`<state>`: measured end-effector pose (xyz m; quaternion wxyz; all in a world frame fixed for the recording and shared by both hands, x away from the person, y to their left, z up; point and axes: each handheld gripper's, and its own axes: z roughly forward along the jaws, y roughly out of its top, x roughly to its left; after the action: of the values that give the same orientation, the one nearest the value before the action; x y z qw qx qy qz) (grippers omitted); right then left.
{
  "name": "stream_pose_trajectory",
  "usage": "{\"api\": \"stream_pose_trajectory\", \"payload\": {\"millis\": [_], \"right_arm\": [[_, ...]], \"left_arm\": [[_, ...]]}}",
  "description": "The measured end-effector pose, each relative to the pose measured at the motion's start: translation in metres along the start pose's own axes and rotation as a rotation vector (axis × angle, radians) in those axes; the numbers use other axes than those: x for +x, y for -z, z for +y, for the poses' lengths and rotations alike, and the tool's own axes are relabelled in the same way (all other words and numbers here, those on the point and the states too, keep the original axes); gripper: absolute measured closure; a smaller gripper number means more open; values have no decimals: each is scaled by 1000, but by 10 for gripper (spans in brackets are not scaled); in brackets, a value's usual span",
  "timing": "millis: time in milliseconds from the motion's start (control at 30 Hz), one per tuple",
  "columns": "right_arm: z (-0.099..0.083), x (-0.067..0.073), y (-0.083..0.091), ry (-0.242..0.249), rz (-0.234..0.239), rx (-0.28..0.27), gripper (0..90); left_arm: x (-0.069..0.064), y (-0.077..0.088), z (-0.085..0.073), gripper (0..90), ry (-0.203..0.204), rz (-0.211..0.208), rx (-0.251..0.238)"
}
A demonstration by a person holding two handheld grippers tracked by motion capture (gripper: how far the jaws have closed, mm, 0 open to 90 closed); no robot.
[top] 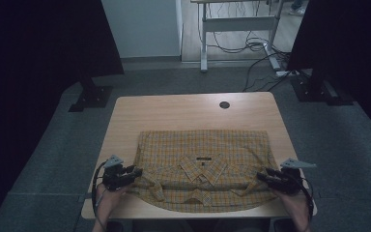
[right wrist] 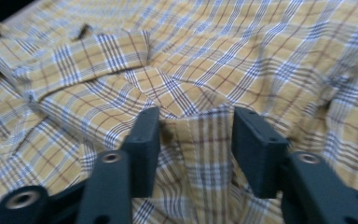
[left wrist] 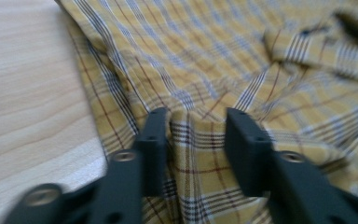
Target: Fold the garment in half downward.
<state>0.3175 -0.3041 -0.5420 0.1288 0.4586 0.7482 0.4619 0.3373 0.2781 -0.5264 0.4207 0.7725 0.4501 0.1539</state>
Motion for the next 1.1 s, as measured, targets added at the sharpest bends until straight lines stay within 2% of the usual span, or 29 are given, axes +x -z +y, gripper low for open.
{"api": "stream_pose_trajectory", "payload": {"millis": [33,67,100,167,267,333,433,500,533,567,667,767,867,967,1033,1100], "right_arm": [[1,1,-4,13,-25,18,722],[1,1,-4,13,-25,18,722],[2,2,-6,18,-32,30,785],[3,4,-6,18,-24,27,817],[6,9,8,31,-32,-17,823],[8,12,25,39,-29,-70,823],[5,16,45,62,-30,-114,822],[1,15,49,57,-25,-122,821],[-12,12,52,34,-9,-115,820],[-19,10,50,23,-4,-98,820],[-39,3,42,-12,2,-40,820],[-53,-4,35,-55,5,12,820],[-56,-9,34,-83,14,28,819],[-55,-6,32,-65,-2,42,816],[-55,-6,33,-72,-1,34,806],[-53,-5,36,-73,-9,22,766]], "left_arm": [[-2,-2,0,720,-23,19,0],[-4,-2,-1,720,-43,30,-12],[-6,0,-1,775,-57,33,-37],[-8,9,1,839,-88,38,-88],[-9,28,5,851,-88,22,-187],[-13,42,8,853,-104,15,-250],[-18,54,3,853,-113,-3,-289],[-21,56,-3,853,-118,-11,-283],[-23,56,-9,853,-129,-13,-263],[-27,51,-22,853,-141,-17,-213],[-33,41,-40,853,-170,-7,-125],[-37,33,-54,851,-173,-8,-61],[-38,25,-61,847,-164,-2,-11],[-37,27,-55,817,-147,8,-20],[-35,31,-49,715,-123,19,-33],[-34,36,-39,595,-125,47,-64]]}}
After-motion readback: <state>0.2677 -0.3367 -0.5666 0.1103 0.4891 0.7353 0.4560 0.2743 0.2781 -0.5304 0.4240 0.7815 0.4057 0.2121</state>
